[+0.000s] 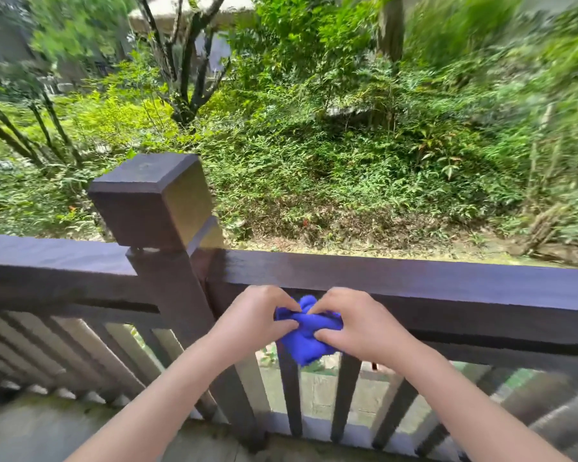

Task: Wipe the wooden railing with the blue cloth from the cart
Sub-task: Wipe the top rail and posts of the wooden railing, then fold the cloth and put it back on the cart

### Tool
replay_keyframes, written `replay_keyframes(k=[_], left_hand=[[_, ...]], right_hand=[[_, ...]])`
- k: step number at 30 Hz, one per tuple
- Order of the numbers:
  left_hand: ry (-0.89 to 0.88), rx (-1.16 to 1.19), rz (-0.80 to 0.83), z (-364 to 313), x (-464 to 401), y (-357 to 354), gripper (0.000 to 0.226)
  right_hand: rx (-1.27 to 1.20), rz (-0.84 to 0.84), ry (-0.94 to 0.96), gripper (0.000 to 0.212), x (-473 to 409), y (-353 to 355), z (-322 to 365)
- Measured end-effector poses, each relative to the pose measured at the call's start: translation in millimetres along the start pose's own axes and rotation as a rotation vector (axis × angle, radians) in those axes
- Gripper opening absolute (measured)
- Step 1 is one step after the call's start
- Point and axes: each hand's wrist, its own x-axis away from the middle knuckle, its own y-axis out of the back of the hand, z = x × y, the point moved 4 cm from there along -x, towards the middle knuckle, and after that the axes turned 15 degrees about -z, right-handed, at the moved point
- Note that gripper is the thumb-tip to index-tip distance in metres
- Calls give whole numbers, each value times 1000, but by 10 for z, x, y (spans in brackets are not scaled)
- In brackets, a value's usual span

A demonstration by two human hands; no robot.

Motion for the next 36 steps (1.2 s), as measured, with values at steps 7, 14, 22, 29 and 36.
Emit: replay_keyframes(k=[7,14,22,29,36], left_hand=[[-207,105,118,-1200,-168,-629,23],[-478,227,258,-2964,127,-1508,23],[-699,397,410,-4812,764,-2391,23],[-905,468,513,-5980,1017,-3139,20],[-1077,518,645,-7167,833,-3960,19]], right_hand=[[98,-132,-193,19,750,961,-607],[206,-278,-473,22,2257,2156,-1302],[354,-415,-772,23,3971,3228,-1785],[375,-540,-955,21,4902,3831,-2288],[382,-680,-1138,22,5464,4531,-3102]])
